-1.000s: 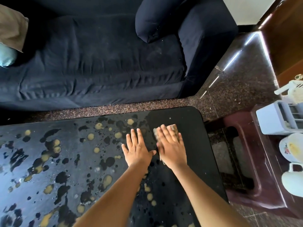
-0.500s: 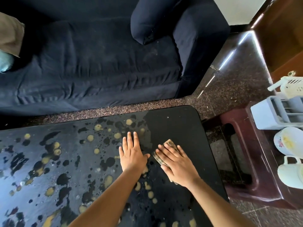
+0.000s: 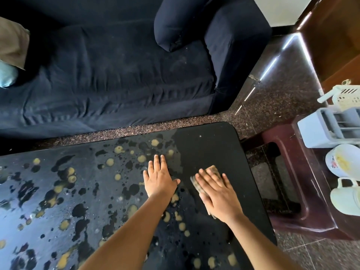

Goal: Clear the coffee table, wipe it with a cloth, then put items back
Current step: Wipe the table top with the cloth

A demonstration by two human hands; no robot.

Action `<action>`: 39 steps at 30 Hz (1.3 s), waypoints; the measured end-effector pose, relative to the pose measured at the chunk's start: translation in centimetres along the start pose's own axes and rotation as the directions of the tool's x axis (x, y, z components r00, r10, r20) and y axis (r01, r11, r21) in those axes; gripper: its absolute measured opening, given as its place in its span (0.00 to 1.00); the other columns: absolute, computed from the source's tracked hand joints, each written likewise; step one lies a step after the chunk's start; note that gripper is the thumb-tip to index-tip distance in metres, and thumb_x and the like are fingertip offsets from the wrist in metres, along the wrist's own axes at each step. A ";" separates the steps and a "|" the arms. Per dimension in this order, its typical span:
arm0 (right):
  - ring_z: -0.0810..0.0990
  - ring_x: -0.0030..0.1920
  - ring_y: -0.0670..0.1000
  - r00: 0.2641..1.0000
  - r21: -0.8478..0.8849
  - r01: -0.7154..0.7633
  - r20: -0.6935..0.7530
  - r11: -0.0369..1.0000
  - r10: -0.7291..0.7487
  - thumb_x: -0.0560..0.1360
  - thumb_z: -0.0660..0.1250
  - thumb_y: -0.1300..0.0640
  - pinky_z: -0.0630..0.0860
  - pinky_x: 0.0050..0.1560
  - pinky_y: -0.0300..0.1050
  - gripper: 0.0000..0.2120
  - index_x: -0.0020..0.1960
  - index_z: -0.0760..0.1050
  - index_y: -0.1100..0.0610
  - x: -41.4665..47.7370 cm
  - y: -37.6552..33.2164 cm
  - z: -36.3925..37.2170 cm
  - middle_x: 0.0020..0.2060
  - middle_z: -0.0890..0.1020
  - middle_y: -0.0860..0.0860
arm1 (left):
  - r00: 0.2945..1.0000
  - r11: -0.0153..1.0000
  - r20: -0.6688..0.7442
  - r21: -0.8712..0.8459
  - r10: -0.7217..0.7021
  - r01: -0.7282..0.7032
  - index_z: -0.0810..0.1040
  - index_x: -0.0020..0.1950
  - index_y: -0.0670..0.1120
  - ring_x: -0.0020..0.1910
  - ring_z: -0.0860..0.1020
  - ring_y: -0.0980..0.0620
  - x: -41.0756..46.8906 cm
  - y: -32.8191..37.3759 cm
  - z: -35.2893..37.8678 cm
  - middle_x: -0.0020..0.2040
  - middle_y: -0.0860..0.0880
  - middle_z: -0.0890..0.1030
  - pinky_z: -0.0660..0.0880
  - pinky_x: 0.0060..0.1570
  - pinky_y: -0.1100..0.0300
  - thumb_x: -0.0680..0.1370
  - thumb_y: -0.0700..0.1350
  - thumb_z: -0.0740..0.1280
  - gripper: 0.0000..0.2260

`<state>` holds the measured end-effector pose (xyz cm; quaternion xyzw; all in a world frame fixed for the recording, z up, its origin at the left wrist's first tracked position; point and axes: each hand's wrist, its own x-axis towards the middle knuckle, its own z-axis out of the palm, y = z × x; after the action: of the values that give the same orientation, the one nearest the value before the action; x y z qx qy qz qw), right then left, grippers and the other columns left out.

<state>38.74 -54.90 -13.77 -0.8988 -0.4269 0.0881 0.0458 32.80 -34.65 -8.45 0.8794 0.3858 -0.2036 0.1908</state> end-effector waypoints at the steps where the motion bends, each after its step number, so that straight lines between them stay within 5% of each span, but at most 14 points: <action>1: 0.55 0.75 0.45 0.986 0.046 -0.168 -0.012 0.985 0.168 0.77 0.52 0.45 0.59 0.71 0.57 0.26 0.75 0.58 0.45 0.6 -0.8 -0.1 0.75 0.57 0.42 | 1.000 1.000 0.000 0.004 0.000 0.000 0.39 0.78 0.48 0.78 0.44 0.48 0.0 0.0 0.0 0.79 0.50 0.42 0.46 0.74 0.48 0.76 0.58 0.66 0.43; 3: 0.55 0.75 0.47 0.918 0.108 -0.390 -0.034 0.914 0.395 0.77 0.49 0.45 0.58 0.72 0.56 0.27 0.75 0.58 0.48 1.9 -3.4 0.2 0.75 0.58 0.44 | 1.000 1.000 -0.005 0.010 0.002 -0.002 0.39 0.78 0.48 0.78 0.44 0.48 0.0 0.0 0.1 0.79 0.50 0.42 0.45 0.74 0.49 0.76 0.58 0.66 0.44; 5: 0.57 0.75 0.49 0.919 0.150 -0.379 -0.056 0.913 0.390 0.77 0.50 0.45 0.56 0.72 0.56 0.27 0.75 0.58 0.49 2.5 -5.5 0.4 0.75 0.59 0.46 | 1.000 1.000 -0.015 0.017 0.002 -0.002 0.40 0.78 0.48 0.78 0.45 0.49 0.0 -0.1 0.1 0.79 0.51 0.42 0.46 0.75 0.49 0.76 0.59 0.66 0.44; 11: 0.56 0.75 0.47 0.975 -0.056 0.223 0.013 0.973 -0.222 0.77 0.55 0.45 0.59 0.70 0.55 0.28 0.76 0.58 0.47 -1.8 -0.7 0.2 0.75 0.60 0.45 | 1.000 1.000 -0.018 0.000 0.008 -0.008 0.40 0.78 0.47 0.78 0.45 0.49 0.0 -0.4 0.3 0.79 0.51 0.42 0.47 0.75 0.49 0.75 0.60 0.66 0.44; 14: 0.55 0.75 0.46 0.998 -0.014 -0.069 0.004 0.998 0.069 0.77 0.54 0.45 0.62 0.70 0.57 0.27 0.75 0.58 0.46 -1.2 0.1 0.0 0.75 0.58 0.43 | 1.000 1.000 -0.023 0.009 0.011 -0.011 0.40 0.78 0.47 0.78 0.45 0.49 0.0 -0.4 0.3 0.79 0.51 0.42 0.47 0.75 0.48 0.75 0.60 0.65 0.44; 16: 0.57 0.75 0.48 0.925 0.086 -0.375 -0.030 0.923 0.378 0.77 0.50 0.45 0.63 0.71 0.58 0.27 0.75 0.59 0.48 0.7 -2.2 -0.1 0.75 0.59 0.45 | 1.000 1.000 -0.023 0.004 0.011 -0.011 0.41 0.78 0.47 0.78 0.45 0.49 0.1 -0.3 0.3 0.79 0.51 0.43 0.47 0.75 0.48 0.75 0.59 0.66 0.44; 18: 0.58 0.75 0.51 0.880 0.158 -0.459 -0.054 0.874 0.472 0.77 0.49 0.45 0.60 0.70 0.58 0.28 0.75 0.59 0.50 1.6 -5.0 -0.1 0.75 0.60 0.47 | 1.000 1.000 -0.022 0.005 0.006 -0.006 0.41 0.78 0.47 0.78 0.45 0.49 0.1 -0.4 0.4 0.79 0.51 0.43 0.47 0.75 0.48 0.75 0.59 0.66 0.44; 21: 0.58 0.75 0.50 0.989 0.093 -0.133 -0.048 0.987 0.138 0.78 0.53 0.46 0.63 0.71 0.59 0.27 0.76 0.58 0.49 -1.1 -6.1 0.8 0.75 0.60 0.47 | 1.000 1.000 -0.026 0.009 0.004 -0.004 0.41 0.78 0.47 0.78 0.45 0.49 0.0 -0.4 0.4 0.79 0.51 0.43 0.47 0.75 0.48 0.75 0.60 0.67 0.44; 24: 0.54 0.76 0.47 0.964 -0.026 0.265 0.029 0.964 -0.264 0.78 0.55 0.45 0.57 0.71 0.55 0.28 0.76 0.56 0.47 -4.6 -2.2 0.7 0.76 0.58 0.44 | 1.000 1.000 -0.014 0.003 -0.002 0.002 0.41 0.79 0.47 0.78 0.46 0.49 0.0 -0.4 0.3 0.79 0.52 0.43 0.48 0.75 0.47 0.75 0.60 0.67 0.44; 26: 0.53 0.76 0.46 0.979 -0.055 0.205 0.020 0.977 -0.205 0.78 0.55 0.46 0.58 0.70 0.55 0.27 0.76 0.56 0.46 -5.0 -0.2 0.6 0.75 0.58 0.43 | 1.000 1.000 -0.013 0.003 -0.009 0.009 0.41 0.79 0.48 0.78 0.45 0.49 -0.2 -0.2 0.3 0.79 0.52 0.43 0.47 0.75 0.47 0.75 0.59 0.67 0.44; 30: 0.58 0.75 0.49 0.951 0.137 -0.295 -0.057 0.946 0.305 0.77 0.52 0.46 0.61 0.71 0.57 0.26 0.75 0.59 0.48 -2.2 -3.8 0.4 0.75 0.60 0.45 | 0.999 1.000 -0.054 -0.003 0.001 -0.001 0.42 0.79 0.48 0.78 0.45 0.50 -0.5 -0.2 0.5 0.79 0.51 0.44 0.43 0.74 0.46 0.76 0.59 0.65 0.42; 32: 0.58 0.75 0.50 0.970 0.144 -0.219 -0.075 0.965 0.231 0.77 0.53 0.46 0.61 0.71 0.57 0.26 0.75 0.60 0.48 -2.9 -5.7 0.9 0.75 0.61 0.46 | 0.995 0.999 -0.086 -0.008 0.045 -0.045 0.42 0.79 0.48 0.78 0.45 0.50 -1.6 -0.4 1.1 0.79 0.51 0.45 0.42 0.74 0.46 0.78 0.58 0.63 0.39; 36: 0.58 0.75 0.47 0.953 -0.023 0.301 0.026 0.953 -0.301 0.77 0.56 0.45 0.57 0.71 0.55 0.27 0.75 0.59 0.46 -6.8 -2.2 1.0 0.75 0.61 0.44 | 0.974 0.984 -0.161 -0.052 0.161 -0.171 0.43 0.79 0.50 0.78 0.43 0.51 -5.9 -1.1 3.0 0.79 0.52 0.46 0.41 0.74 0.49 0.81 0.53 0.58 0.32; 39: 0.54 0.75 0.46 0.999 -0.004 0.049 0.016 0.999 -0.049 0.78 0.53 0.45 0.59 0.70 0.56 0.26 0.75 0.58 0.45 -7.1 -0.6 0.9 0.75 0.58 0.42 | 0.958 0.966 -0.167 -0.069 0.235 -0.249 0.46 0.79 0.51 0.78 0.43 0.53 -10.3 -2.6 4.8 0.79 0.53 0.46 0.41 0.74 0.54 0.82 0.48 0.57 0.29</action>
<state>33.69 -60.03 -13.67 -0.8876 -0.4491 0.0930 0.0427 23.45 -41.62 -7.73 0.9238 0.2980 -0.0914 0.2222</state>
